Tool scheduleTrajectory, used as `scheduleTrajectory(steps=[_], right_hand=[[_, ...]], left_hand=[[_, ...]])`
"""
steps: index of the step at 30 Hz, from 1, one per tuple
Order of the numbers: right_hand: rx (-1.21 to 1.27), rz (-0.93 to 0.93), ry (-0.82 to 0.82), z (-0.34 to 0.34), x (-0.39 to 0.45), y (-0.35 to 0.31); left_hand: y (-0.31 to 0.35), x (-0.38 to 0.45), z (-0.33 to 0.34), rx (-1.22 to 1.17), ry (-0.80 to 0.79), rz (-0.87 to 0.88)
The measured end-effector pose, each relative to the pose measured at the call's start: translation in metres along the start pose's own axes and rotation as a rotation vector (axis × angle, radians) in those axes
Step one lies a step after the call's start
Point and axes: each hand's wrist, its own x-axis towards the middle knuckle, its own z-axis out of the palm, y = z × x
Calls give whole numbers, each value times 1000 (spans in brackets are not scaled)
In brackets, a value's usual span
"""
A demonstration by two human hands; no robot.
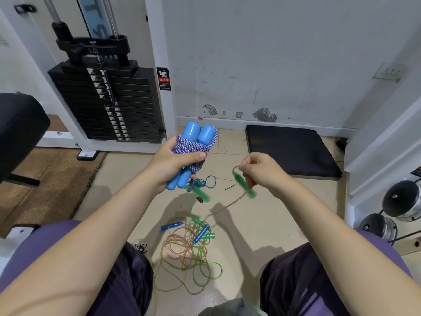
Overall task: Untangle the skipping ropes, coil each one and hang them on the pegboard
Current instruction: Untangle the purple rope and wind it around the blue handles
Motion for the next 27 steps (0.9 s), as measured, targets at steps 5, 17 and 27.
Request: scheduleTrajectory(steps=[5, 17, 27], right_hand=[[-117, 2, -18, 3, 0, 3], [13, -5, -380, 32, -4, 6], [40, 31, -571, 42, -7, 9]], left_hand=[[0, -1, 3, -44, 2, -3], [2, -7, 17, -237, -125, -7], [3, -8, 13, -235, -220, -29]])
